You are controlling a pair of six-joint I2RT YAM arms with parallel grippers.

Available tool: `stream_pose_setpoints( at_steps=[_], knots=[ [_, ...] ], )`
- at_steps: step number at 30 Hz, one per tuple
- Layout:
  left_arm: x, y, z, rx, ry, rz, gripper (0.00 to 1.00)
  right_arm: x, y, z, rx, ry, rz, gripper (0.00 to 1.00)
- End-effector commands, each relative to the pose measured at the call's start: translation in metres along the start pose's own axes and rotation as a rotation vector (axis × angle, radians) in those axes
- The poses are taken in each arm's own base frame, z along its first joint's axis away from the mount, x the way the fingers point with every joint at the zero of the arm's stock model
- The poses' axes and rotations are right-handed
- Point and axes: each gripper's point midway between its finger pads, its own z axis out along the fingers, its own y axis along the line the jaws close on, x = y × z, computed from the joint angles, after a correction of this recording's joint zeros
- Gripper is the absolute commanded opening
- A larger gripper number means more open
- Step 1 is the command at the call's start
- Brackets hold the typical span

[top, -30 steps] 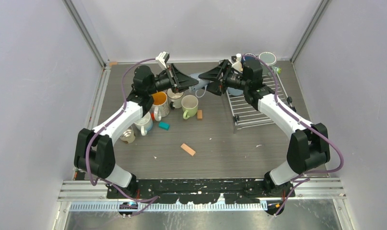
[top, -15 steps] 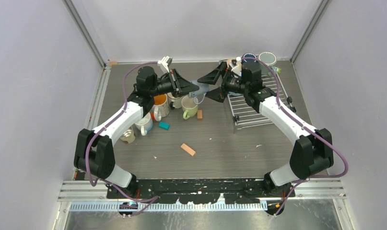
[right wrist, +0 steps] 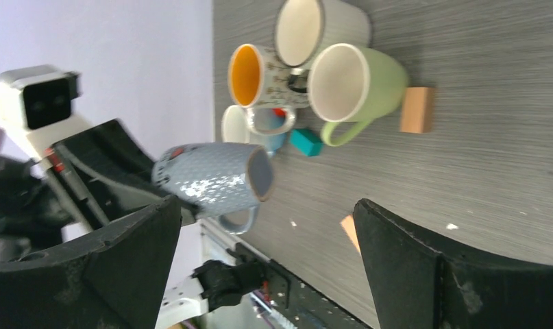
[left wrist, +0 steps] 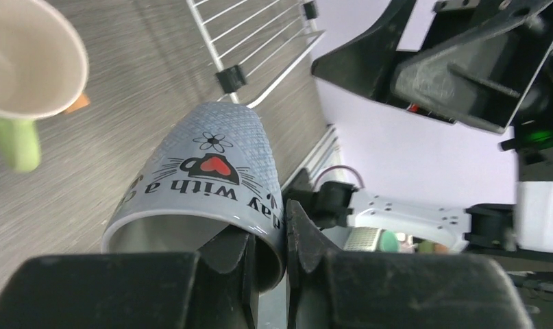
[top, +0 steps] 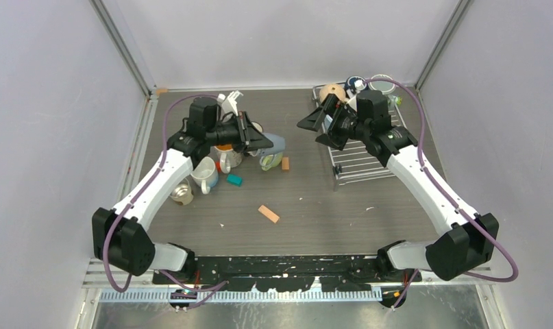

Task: Unload the cups from the dish rack
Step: Place the cup at the center of the board.

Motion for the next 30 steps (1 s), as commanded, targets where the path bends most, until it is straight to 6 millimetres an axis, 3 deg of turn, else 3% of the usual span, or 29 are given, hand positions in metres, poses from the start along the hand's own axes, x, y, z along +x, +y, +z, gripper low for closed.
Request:
stream_pose_setpoints(
  at_steps=[1,9,18,30],
  knots=[
    [0.010,0.002,-0.025,-0.115,0.014,0.109,0.00,-0.015,-0.018,-0.017,0.136,-0.089,-0.119,1.00],
    [0.039,0.046,-0.028,-0.395,0.108,0.172,0.00,-0.019,-0.029,-0.019,0.192,-0.107,-0.161,1.00],
    [0.056,0.098,-0.014,-0.628,0.232,0.223,0.00,-0.021,-0.037,-0.029,0.239,-0.133,-0.189,1.00],
    [0.054,0.149,0.007,-0.775,0.310,0.244,0.00,-0.022,-0.036,-0.041,0.241,-0.167,-0.209,1.00]
  ],
)
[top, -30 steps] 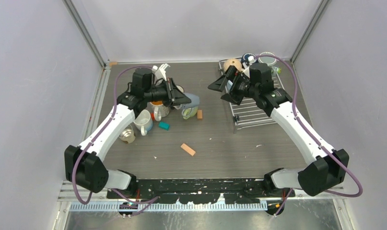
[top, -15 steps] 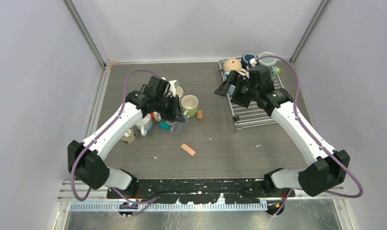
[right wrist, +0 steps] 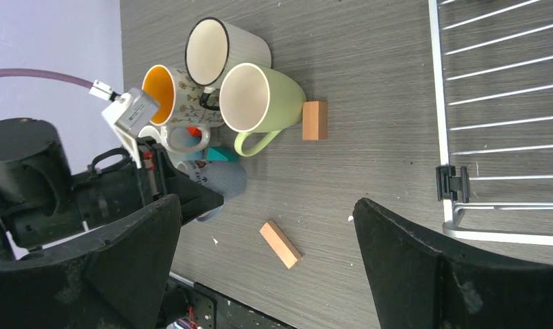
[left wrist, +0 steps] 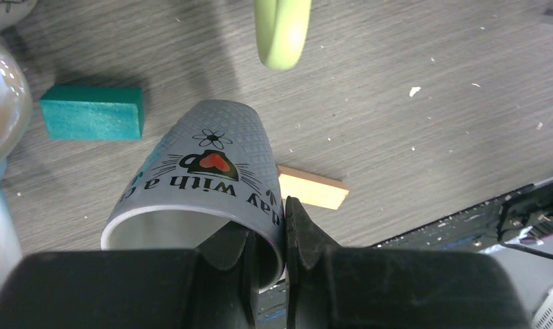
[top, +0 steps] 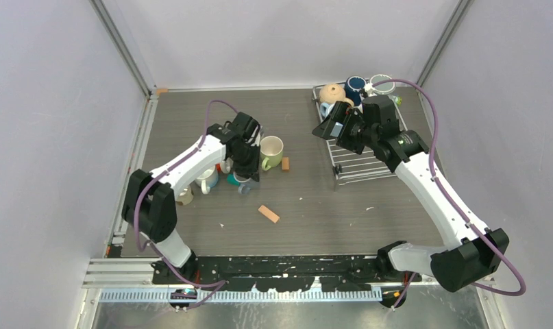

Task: Unload the cups from the dish rack
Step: Place the cup at the center of the board.

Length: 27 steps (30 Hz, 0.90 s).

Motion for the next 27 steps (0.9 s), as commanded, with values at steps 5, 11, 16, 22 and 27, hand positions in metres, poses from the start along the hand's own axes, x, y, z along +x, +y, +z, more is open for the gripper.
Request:
stream_pose_setpoints(
  at_steps=[5,11,16,22,27],
  knots=[
    [-0.031,0.003,0.009,-0.058,-0.049,0.055,0.00,-0.013,0.008,-0.011,-0.026,-0.061,-0.024,1.00],
    [-0.041,0.009,0.021,-0.101,-0.039,0.065,0.00,-0.011,0.006,-0.010,-0.023,-0.058,-0.023,1.00],
    [-0.045,0.011,0.029,-0.119,-0.020,0.071,0.00,-0.010,0.005,-0.009,-0.020,-0.054,-0.023,1.00],
    [-0.046,0.015,0.034,-0.145,-0.001,0.076,0.00,-0.009,0.003,-0.007,-0.012,-0.049,-0.025,1.00],
    [-0.047,0.018,0.035,-0.165,0.007,0.080,0.09,-0.007,0.001,-0.005,-0.007,-0.041,-0.024,1.00]
  ],
)
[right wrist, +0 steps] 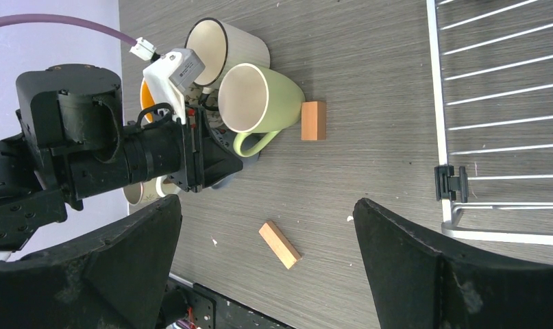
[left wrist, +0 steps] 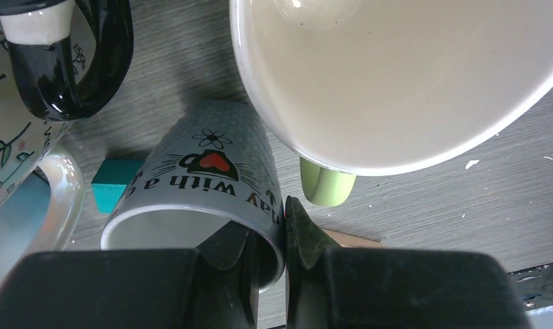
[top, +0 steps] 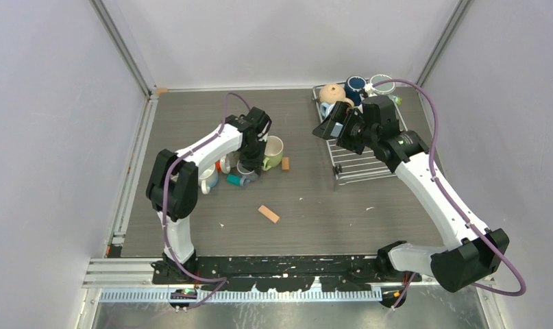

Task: Unload the cups from the dish rack
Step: Place the cup at the center of the board.

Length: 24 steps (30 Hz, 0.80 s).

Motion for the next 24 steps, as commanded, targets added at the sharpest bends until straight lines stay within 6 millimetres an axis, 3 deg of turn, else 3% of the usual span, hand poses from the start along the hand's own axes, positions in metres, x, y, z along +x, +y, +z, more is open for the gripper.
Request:
stream_pose_setpoints(
  at_steps=[1,12,24],
  knots=[
    [-0.013,0.001,-0.011,-0.022,-0.035,0.029,0.10,-0.007,0.002,-0.004,-0.011,-0.038,-0.024,1.00],
    [-0.014,0.000,-0.017,-0.012,-0.046,0.039,0.24,-0.006,-0.002,0.000,0.006,-0.029,-0.028,1.00],
    [-0.013,-0.003,-0.032,0.014,-0.069,0.053,0.33,-0.003,-0.010,0.004,0.040,-0.025,-0.020,1.00]
  ],
)
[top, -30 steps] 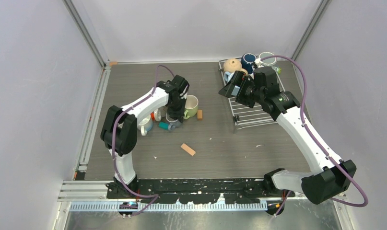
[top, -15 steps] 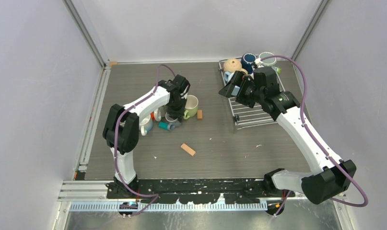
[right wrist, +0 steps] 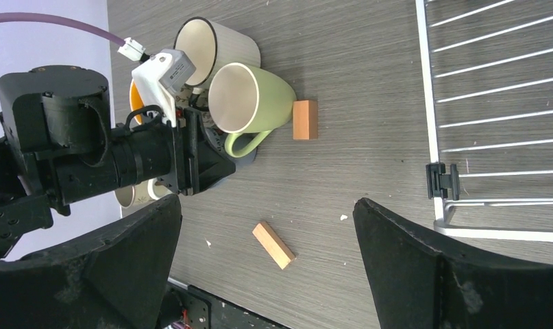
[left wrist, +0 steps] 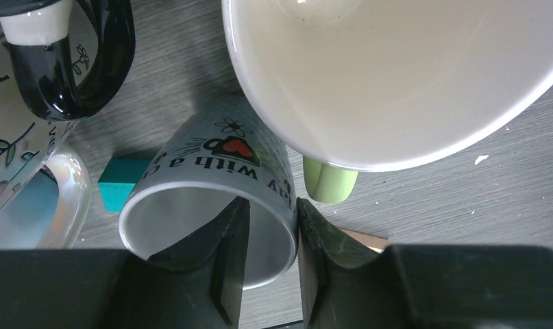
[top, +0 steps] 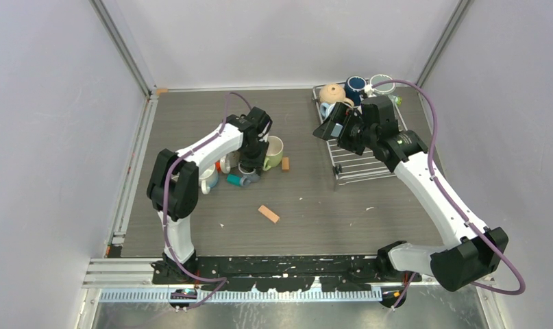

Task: Unload the cups from the dish rack
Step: Place the cup at the center of the board.

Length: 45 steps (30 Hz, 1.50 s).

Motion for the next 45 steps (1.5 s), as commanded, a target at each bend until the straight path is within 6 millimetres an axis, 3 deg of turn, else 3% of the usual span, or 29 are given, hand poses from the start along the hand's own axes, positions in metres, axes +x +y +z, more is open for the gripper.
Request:
stream_pose_setpoints(
  at_steps=[1,15,24,31,34,40,45],
  knots=[
    [-0.014,-0.007,-0.035,0.038,-0.086,0.027,0.34,-0.005,-0.005,0.002,0.025,-0.029,-0.019,1.00],
    [-0.010,-0.027,-0.072,0.147,-0.136,0.038,0.39,-0.010,-0.017,0.014,0.094,-0.032,-0.022,1.00],
    [-0.008,-0.037,-0.117,0.229,-0.234,0.045,0.49,-0.041,-0.036,0.034,0.250,-0.082,-0.080,1.00],
    [-0.006,-0.053,-0.143,0.350,-0.332,0.057,0.73,-0.063,-0.034,0.078,0.281,-0.068,-0.115,1.00],
    [-0.003,-0.059,-0.151,0.402,-0.370,0.076,0.98,-0.079,-0.025,0.097,0.269,-0.080,-0.133,1.00],
    [0.002,-0.059,-0.153,0.422,-0.398,0.090,1.00,-0.102,-0.018,0.138,0.263,-0.093,-0.163,1.00],
    [0.007,-0.059,-0.152,0.436,-0.414,0.094,1.00,-0.110,-0.010,0.167,0.233,-0.080,-0.167,1.00]
  ],
)
